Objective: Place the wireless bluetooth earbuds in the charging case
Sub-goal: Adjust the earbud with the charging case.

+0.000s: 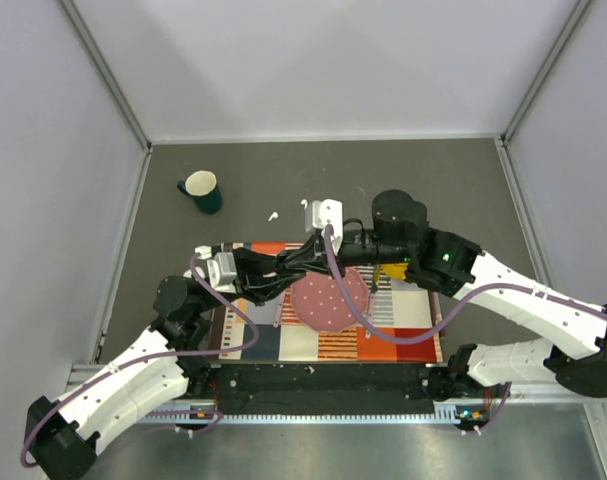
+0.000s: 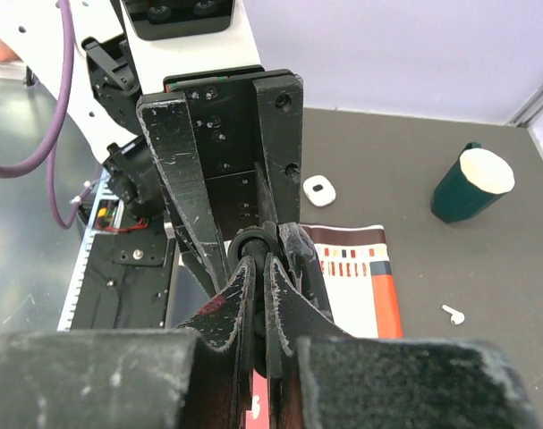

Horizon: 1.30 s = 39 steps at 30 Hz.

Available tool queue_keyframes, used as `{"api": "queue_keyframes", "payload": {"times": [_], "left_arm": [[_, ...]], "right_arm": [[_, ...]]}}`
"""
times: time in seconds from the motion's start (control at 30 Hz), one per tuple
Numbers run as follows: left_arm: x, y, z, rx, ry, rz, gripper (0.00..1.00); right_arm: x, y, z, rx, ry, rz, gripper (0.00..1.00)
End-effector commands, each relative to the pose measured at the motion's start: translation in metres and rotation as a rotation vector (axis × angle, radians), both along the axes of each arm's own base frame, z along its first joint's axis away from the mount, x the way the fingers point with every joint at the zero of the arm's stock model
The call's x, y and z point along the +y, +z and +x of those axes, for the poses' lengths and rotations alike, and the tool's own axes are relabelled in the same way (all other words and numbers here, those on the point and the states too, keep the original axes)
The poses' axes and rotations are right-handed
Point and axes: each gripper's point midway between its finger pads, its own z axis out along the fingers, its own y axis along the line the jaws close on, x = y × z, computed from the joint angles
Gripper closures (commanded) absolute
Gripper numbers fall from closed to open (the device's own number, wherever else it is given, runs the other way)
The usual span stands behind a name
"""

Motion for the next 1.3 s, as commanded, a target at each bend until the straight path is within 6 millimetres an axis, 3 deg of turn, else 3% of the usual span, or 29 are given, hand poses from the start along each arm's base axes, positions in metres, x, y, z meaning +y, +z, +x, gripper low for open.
{"api": "queue_keyframes", "payload": {"times": [0.0, 0.4, 0.73, 1.03, 1.27], "left_arm": [[0.014, 0.037, -0.002, -0.093, 0.057, -0.131, 1.00], [0.012, 0.038, -0.006, -0.104, 0.029, -0.130, 1.00], [0.017, 0.044, -0.006, -0.126, 0.052, -0.158, 1.00], [0.022, 0.044, -0.005, -0.130, 0.079, -0.169, 1.00], [0.020, 0.041, -0.005, -0.127, 0.076, -0.156, 1.00]], "right_arm": [[0.000, 0.017, -0.005, 0.008, -0.015, 0.111, 1.00], [0.004, 0.015, -0.003, 0.015, -0.019, 0.145, 1.00], [0.007, -0.012, 0.008, -0.014, -0.047, 0.005, 1.00], [0.002, -0.014, 0.013, -0.058, -0.082, -0.018, 1.00], [0.002, -0.003, 0.013, -0.049, -0.099, 0.023, 0.80]]}}
